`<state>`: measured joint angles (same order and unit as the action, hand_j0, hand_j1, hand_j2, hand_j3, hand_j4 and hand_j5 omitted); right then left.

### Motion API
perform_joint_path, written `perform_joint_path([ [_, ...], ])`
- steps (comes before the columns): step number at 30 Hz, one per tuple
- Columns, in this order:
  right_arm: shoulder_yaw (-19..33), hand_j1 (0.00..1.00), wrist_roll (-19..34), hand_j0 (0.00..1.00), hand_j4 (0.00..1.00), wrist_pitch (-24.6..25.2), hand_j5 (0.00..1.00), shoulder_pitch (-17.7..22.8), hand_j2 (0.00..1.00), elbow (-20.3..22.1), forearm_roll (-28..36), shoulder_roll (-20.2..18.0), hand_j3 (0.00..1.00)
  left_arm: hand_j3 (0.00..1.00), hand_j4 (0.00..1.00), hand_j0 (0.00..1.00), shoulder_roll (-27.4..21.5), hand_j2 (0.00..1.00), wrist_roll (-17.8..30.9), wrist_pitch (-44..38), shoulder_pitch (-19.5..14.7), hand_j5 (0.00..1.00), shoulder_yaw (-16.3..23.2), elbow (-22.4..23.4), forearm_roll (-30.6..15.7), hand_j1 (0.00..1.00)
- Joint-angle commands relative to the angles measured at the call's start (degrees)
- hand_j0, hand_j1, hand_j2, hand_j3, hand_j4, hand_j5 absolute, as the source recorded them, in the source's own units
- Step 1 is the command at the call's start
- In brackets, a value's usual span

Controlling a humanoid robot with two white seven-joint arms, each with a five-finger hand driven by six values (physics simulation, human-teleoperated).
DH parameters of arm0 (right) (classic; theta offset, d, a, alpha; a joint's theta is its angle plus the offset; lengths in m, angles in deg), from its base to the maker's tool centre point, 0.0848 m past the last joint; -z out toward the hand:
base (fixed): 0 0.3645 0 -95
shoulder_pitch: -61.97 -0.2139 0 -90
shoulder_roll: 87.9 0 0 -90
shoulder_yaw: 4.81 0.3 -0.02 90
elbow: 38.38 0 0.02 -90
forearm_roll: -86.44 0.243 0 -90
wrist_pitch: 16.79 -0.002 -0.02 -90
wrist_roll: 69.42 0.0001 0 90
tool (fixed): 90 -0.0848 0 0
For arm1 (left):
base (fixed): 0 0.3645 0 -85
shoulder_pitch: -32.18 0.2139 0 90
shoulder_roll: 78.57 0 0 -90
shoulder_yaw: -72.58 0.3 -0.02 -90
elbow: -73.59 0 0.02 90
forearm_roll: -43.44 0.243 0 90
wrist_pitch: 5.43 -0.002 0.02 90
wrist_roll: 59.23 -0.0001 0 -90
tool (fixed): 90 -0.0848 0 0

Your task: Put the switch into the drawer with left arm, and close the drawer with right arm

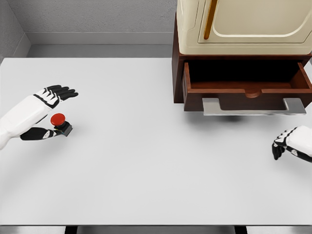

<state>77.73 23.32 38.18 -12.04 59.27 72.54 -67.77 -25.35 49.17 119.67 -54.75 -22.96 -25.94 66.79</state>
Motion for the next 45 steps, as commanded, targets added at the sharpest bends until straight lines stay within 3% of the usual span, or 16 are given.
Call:
perform_joint_path([
  [1, 0.0, 0.25, 0.0, 0.25, 0.25, 0.0, 0.25, 0.0, 0.25, 1.1, 0.4, -0.1, 0.25, 1.00, 1.00, 1.00, 0.0, 1.00, 0.0, -0.1, 0.0, 1.00, -0.1, 0.0, -0.4, 1.00],
  [7, 0.5, 0.24, 0.1, 0.24, 0.24, 0.0, 0.24, -1.0, 0.24, 1.7, 0.3, -0.7, 0.24, 1.00, 1.00, 1.00, -0.3, 1.00, 0.0, -0.1, 1.6, 1.00, -0.3, 0.2, -0.3, 1.00],
  [8, 0.5, 0.24, 0.1, 0.24, 0.24, 0.0, 0.24, -1.0, 0.24, 1.8, 0.3, -1.0, 0.24, 1.00, 1.00, 1.00, -0.1, 1.00, -0.3, -0.1, 1.8, 1.00, -0.5, 0.2, -2.7, 1.00],
  [10, 0.7, 0.24, 0.1, 0.24, 0.24, 0.0, 0.24, -1.1, 0.24, 1.6, 0.3, -1.3, 0.24, 1.00, 1.00, 1.00, -0.6, 1.00, -0.4, -0.1, 1.8, 1.00, -0.2, 0.5, -10.0, 1.00],
  [11, 2.1, 0.24, 0.1, 0.24, 0.24, 0.0, 0.24, -1.0, 0.24, 1.4, 0.3, -1.3, 0.24, 1.00, 1.00, 1.00, -0.9, 1.00, -0.3, -0.1, 1.6, 1.00, 0.4, 2.2, -16.0, 1.00],
  [14, 5.3, 0.28, 0.1, 0.28, 0.28, 0.0, 0.28, -1.0, 0.28, 2.1, 0.5, -1.7, 0.28, 1.00, 1.00, 1.00, -6.8, 1.00, -0.2, -0.1, 1.1, 1.00, 6.4, 6.6, -32.0, 1.00],
  [17, 5.5, 0.28, 0.2, 0.28, 0.28, 0.0, 0.28, -0.9, 0.28, 3.4, 0.5, -1.8, 0.28, 1.00, 1.00, 1.00, -7.4, 1.00, -0.1, -0.1, 0.8, 1.00, 8.2, 7.1, -38.0, 1.00],
  [18, 5.5, 0.28, 0.1, 0.28, 0.28, 0.0, 0.28, -0.2, 0.28, 3.2, 0.5, -2.2, 0.28, 1.00, 1.00, 1.00, -7.5, 1.00, 0.0, -0.1, 0.9, 1.00, 9.4, 7.1, -42.2, 1.00],
  [19, 5.3, 0.28, 0.1, 0.28, 0.28, 0.0, 0.28, 0.3, 0.28, 3.0, 0.7, -3.8, 0.28, 1.00, 1.00, 1.00, -7.5, 1.00, 0.1, -0.1, 0.4, 1.00, 10.0, 7.1, -43.5, 1.00],
  [23, 5.1, 0.30, 0.0, 0.30, 0.30, 0.0, 0.30, 2.5, 0.30, 1.5, 0.5, -6.7, 0.30, 1.00, 1.00, 1.00, -7.3, 1.00, 0.1, -0.1, -0.1, 1.00, 11.3, 7.1, -44.4, 1.00],
  [27, 5.0, 0.31, -0.1, 0.31, 0.31, 0.0, 0.31, 3.9, 0.31, 1.5, 0.5, -8.3, 0.31, 1.00, 1.00, 1.00, -6.8, 1.00, 0.1, -15.4, -0.7, 1.00, 12.0, 7.1, -44.4, 1.00],
  [33, 4.9, 0.33, -0.1, 0.33, 0.33, 0.0, 0.33, 4.7, 0.33, 2.1, 0.9, -8.0, 0.33, 1.00, 1.00, 1.00, -6.8, 1.00, 0.1, -27.5, -1.5, 1.00, 12.0, 9.4, -46.0, 1.00],
  [37, 4.9, 0.35, 1.4, 0.35, 0.35, 0.0, 0.35, 4.8, 0.35, 2.3, 1.0, -7.7, 0.35, 1.00, 1.00, 1.00, -6.4, 1.00, 0.1, -27.8, -2.0, 1.00, 12.1, 10.6, -49.4, 1.00],
  [41, 4.9, 0.34, 1.3, 0.34, 0.34, 0.0, 0.34, 4.8, 0.34, 3.2, 1.1, -7.7, 0.34, 1.00, 1.00, 1.00, 1.4, 1.00, 0.1, -27.2, -6.2, 1.00, 11.9, 14.7, -48.5, 1.00],
  [45, 5.0, 0.34, 1.4, 0.34, 0.34, 0.0, 0.34, 4.9, 0.34, 3.5, 1.1, -7.7, 0.34, 1.00, 1.00, 1.00, 2.9, 1.00, 0.1, -24.2, -5.8, 1.00, 11.5, 15.6, -48.6, 1.00],
])
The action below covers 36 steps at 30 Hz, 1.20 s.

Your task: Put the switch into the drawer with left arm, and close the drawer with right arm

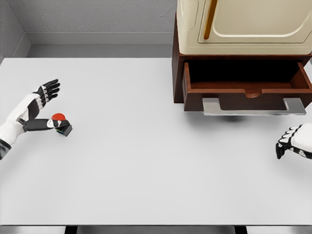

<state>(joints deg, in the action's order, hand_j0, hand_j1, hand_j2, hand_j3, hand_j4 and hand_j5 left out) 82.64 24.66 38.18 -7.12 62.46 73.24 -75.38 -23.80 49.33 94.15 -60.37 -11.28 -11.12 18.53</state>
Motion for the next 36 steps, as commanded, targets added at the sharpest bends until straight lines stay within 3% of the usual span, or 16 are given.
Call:
perform_joint_path([
  [1, 0.0, 0.34, 0.1, 0.34, 0.34, 0.0, 0.34, 0.0, 0.34, 0.3, 0.4, -0.1, 0.34, 1.00, 1.00, 1.00, 1.4, 1.00, 0.0, 2.2, 0.1, 1.00, -0.2, 0.9, -0.3, 1.00],
  [8, 0.0, 0.35, 0.0, 0.35, 0.35, 0.0, 0.35, 0.1, 0.35, 0.3, 0.5, -0.2, 0.35, 1.00, 1.00, 1.00, 1.5, 1.00, -0.3, 10.4, 0.5, 1.00, -0.2, 5.9, -0.2, 1.00],
  [10, 0.0, 0.35, 0.0, 0.35, 0.35, 0.0, 0.35, 0.0, 0.35, 0.3, 0.5, -0.2, 0.35, 1.00, 1.00, 1.00, 2.5, 1.00, -0.4, 16.4, 0.5, 1.00, -0.2, 8.6, -0.2, 1.00],
  [17, -0.1, 0.37, -0.2, 0.37, 0.37, 0.0, 0.37, 0.1, 0.37, 0.3, 0.5, -0.2, 0.37, 1.00, 1.00, 1.00, 2.7, 1.00, -0.4, 21.0, 1.9, 1.00, 0.0, 8.9, 1.0, 1.00],
  [19, -0.1, 0.37, -0.2, 0.37, 0.37, 0.0, 0.37, 0.1, 0.37, 0.3, 0.5, -0.2, 0.37, 1.00, 1.00, 1.00, 3.8, 1.00, -0.5, 25.4, 1.9, 1.00, 0.1, 11.8, 2.3, 1.00],
  [28, 0.0, 0.37, -0.1, 0.37, 0.37, 0.0, 0.37, 0.1, 0.37, 0.4, 0.5, -0.1, 0.37, 1.00, 1.00, 1.00, 4.0, 1.00, -0.6, 24.6, 1.6, 1.00, 0.9, 15.7, 2.8, 1.00],
  [36, 0.0, 0.37, -0.3, 0.37, 0.37, 0.0, 0.37, 0.1, 0.37, 0.3, 0.6, 0.0, 0.37, 1.00, 1.00, 1.00, 4.0, 1.00, -0.6, 21.4, 0.5, 1.00, 2.7, 16.0, 2.6, 1.00],
])
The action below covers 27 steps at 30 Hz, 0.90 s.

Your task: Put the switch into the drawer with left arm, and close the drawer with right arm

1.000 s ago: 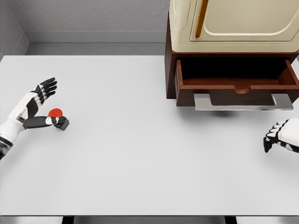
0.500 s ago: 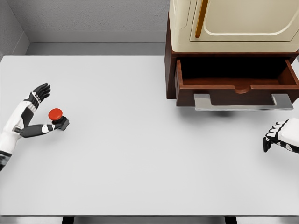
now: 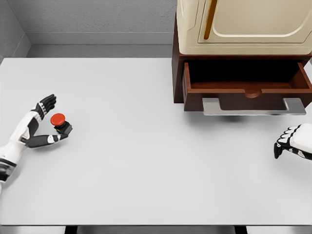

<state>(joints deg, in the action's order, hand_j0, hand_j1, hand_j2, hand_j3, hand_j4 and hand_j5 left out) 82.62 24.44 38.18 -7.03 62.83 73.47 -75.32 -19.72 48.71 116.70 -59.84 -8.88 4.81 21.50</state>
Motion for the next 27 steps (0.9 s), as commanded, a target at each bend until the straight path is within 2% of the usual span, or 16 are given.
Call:
perform_joint_path([
  [1, 0.0, 0.37, -0.1, 0.37, 0.37, 0.0, 0.37, 0.0, 0.37, 0.0, 0.4, -0.1, 0.37, 1.00, 1.00, 1.00, -0.1, 1.00, 0.0, -1.2, 0.0, 1.00, 0.3, 0.1, -0.4, 1.00],
  [6, 0.1, 0.37, -0.1, 0.37, 0.37, 0.0, 0.37, 0.0, 0.37, 0.0, 0.5, -0.1, 0.37, 1.00, 1.00, 1.00, -0.1, 1.00, 0.1, -6.0, -0.2, 1.00, 0.5, -0.7, -0.7, 1.00],
  [15, 0.0, 0.37, -0.1, 0.37, 0.37, 0.0, 0.37, 0.0, 0.37, 0.0, 0.5, -0.1, 0.37, 1.00, 1.00, 1.00, -0.4, 1.00, 0.2, -8.3, -0.4, 1.00, 0.5, -0.9, -1.1, 1.00],
  [20, 0.0, 0.37, -0.1, 0.37, 0.37, 0.0, 0.37, 0.0, 0.37, 0.0, 0.5, -0.1, 0.37, 1.00, 1.00, 1.00, -0.8, 1.00, 0.2, -10.3, -0.4, 1.00, 0.3, -3.4, -2.1, 1.00],
  [24, 0.1, 0.37, -0.1, 0.37, 0.37, 0.0, 0.37, 0.0, 0.37, 0.0, 0.5, 0.0, 0.37, 0.96, 0.96, 0.96, -0.8, 0.96, 0.2, -10.8, -0.1, 0.96, 0.3, -3.5, -2.1, 0.96],
  [27, 0.1, 0.37, -0.1, 0.37, 0.37, 0.0, 0.37, 0.0, 0.37, 0.0, 0.5, 0.0, 0.37, 0.87, 0.87, 0.87, -0.8, 0.87, 0.3, -10.7, 0.4, 0.87, 0.3, -3.5, -2.1, 0.87],
])
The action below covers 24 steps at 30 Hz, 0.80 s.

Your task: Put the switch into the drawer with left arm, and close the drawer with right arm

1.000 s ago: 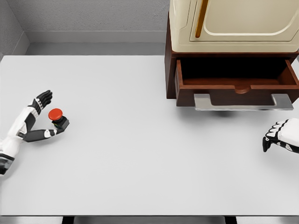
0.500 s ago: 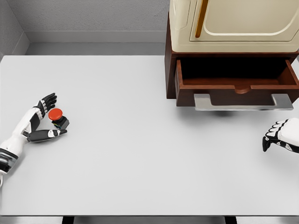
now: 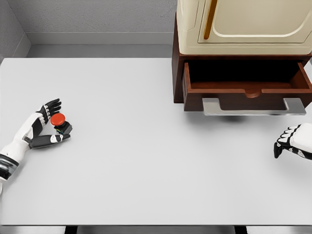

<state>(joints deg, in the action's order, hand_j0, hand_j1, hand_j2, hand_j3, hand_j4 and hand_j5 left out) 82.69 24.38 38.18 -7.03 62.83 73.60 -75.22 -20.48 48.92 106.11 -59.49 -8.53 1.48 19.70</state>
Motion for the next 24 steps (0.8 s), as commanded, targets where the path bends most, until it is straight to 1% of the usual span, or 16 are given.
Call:
perform_joint_path([
  [1, 0.0, 0.37, 0.0, 0.37, 0.37, 0.0, 0.37, 0.0, 0.37, 0.0, 0.4, -0.1, 0.37, 0.82, 0.82, 0.82, -0.1, 0.82, 0.1, -0.1, 0.0, 0.82, 0.0, -0.1, -0.3, 0.82],
  [2, 0.0, 0.37, 0.0, 0.37, 0.37, 0.0, 0.37, 0.0, 0.37, 0.0, 0.4, -0.1, 0.37, 0.73, 0.73, 0.73, -0.1, 0.73, 0.1, 0.0, 0.0, 0.73, 0.0, -0.2, -0.3, 0.73],
  [5, 0.0, 0.37, 0.0, 0.37, 0.37, 0.0, 0.37, 0.0, 0.37, 0.0, 0.4, -0.1, 0.37, 0.69, 0.69, 0.69, -0.1, 0.69, 0.1, 0.2, 0.1, 0.69, 0.0, -0.2, -0.3, 0.69],
  [6, 0.0, 0.37, -0.1, 0.37, 0.37, 0.0, 0.37, 0.0, 0.37, 0.0, 0.4, -0.1, 0.37, 0.64, 0.64, 0.64, -0.2, 0.64, 0.1, 0.3, 0.1, 0.64, 0.0, -0.2, -0.2, 0.64],
  [7, 0.0, 0.37, 0.0, 0.37, 0.37, 0.0, 0.37, 0.0, 0.37, 0.0, 0.4, -0.1, 0.37, 0.61, 0.61, 0.61, -0.2, 0.61, 0.1, 0.4, 0.2, 0.61, 0.0, -0.2, -0.2, 0.61],
  [10, 0.0, 0.37, -0.1, 0.37, 0.37, 0.0, 0.37, 0.0, 0.37, 0.0, 0.4, -0.1, 0.37, 0.61, 0.61, 0.61, -0.2, 0.61, 0.1, 0.4, 0.2, 0.61, 0.0, -0.2, -0.2, 0.61],
  [15, 0.1, 0.37, -0.1, 0.37, 0.37, 0.0, 0.37, 0.0, 0.37, 0.0, 0.4, -0.1, 0.37, 0.51, 0.51, 0.51, -0.3, 0.51, 0.1, 0.5, 0.2, 0.51, 0.0, -1.2, -0.1, 0.51],
  [23, 0.2, 0.36, -0.3, 0.36, 0.36, 0.0, 0.36, 0.0, 0.36, 0.0, 0.4, 0.0, 0.36, 0.49, 0.49, 0.49, -0.3, 0.49, 0.3, 0.5, -0.1, 0.49, 0.0, -2.2, 0.1, 0.49],
  [24, 0.3, 0.37, -0.4, 0.37, 0.37, 0.0, 0.37, 0.0, 0.37, 0.0, 0.6, 0.1, 0.37, 0.48, 0.48, 0.48, -0.3, 0.48, 0.3, 0.4, -0.2, 0.48, -0.1, -3.0, 0.1, 0.48],
])
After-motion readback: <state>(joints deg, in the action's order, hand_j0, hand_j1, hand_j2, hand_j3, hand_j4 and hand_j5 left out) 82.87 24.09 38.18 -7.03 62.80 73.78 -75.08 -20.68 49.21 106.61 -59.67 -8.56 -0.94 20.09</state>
